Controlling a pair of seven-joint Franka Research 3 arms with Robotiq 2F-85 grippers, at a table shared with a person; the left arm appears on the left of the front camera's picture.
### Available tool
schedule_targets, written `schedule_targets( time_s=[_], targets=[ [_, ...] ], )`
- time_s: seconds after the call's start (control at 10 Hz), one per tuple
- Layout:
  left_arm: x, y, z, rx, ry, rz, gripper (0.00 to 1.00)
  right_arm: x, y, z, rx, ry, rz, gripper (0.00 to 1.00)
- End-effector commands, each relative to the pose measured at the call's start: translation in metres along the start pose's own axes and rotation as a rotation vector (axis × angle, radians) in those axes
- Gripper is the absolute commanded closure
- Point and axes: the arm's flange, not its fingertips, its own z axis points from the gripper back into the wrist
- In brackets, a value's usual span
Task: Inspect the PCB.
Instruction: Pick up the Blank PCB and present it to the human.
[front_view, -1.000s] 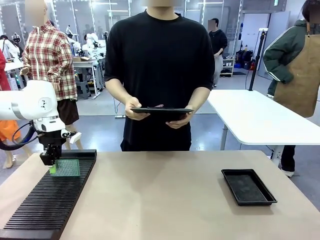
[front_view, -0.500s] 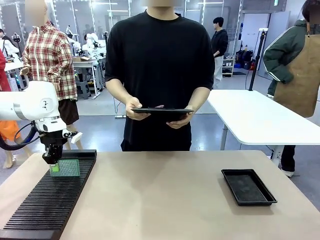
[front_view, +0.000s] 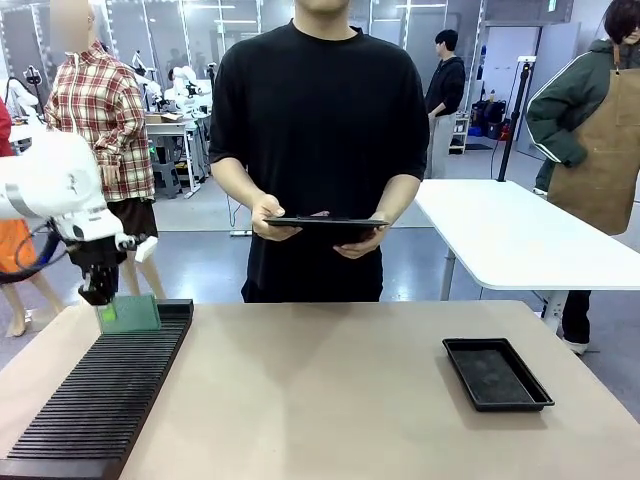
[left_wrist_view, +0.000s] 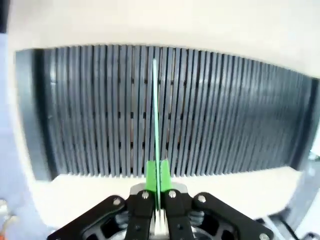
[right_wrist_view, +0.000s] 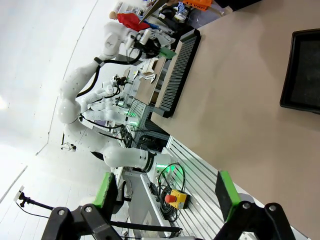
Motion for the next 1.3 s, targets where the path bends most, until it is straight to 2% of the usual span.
schedule_targets(
  time_s=[0.0,0.1,0.3,0.4,0.5,0.6,0.7,1.1,1.2],
  targets=[
    [-0.007,-0.040,0.031,0.038,-0.177,0.176,1.00,-0.001,0.000,0.003,0.005,0.000,0.021,0.00],
    [-0.015,-0.046,0.033,-0.039,-0.355,0.252,1.00,-0.001,0.000,0.003,0.005,0.000,0.021,0.00],
    [-0.029,-0.056,0.023,-0.159,-0.642,0.421,1.00,-0.001,0.000,0.003,0.005,0.000,0.021,0.00],
    [-0.033,-0.061,0.015,-0.221,-0.723,0.518,1.00,-0.001,0.000,0.003,0.005,0.000,0.021,0.00],
    [-0.032,-0.066,0.006,-0.256,-0.764,0.556,1.00,-0.001,0.000,0.003,0.005,0.000,0.021,0.00],
    [-0.029,-0.071,0.002,-0.255,-0.727,0.550,1.00,-0.001,0.000,0.003,0.005,0.000,0.021,0.00],
    [-0.037,-0.061,0.011,-0.247,-0.683,0.480,1.00,-0.001,0.000,0.003,0.005,0.000,0.021,0.00],
    [-0.037,-0.061,0.011,-0.247,-0.683,0.480,1.00,-0.001,0.000,0.003,0.005,0.000,0.021,0.00],
    [-0.038,-0.061,0.008,-0.252,-0.698,0.498,0.97,-0.001,0.000,0.003,0.005,0.000,0.021,0.00]
  ],
)
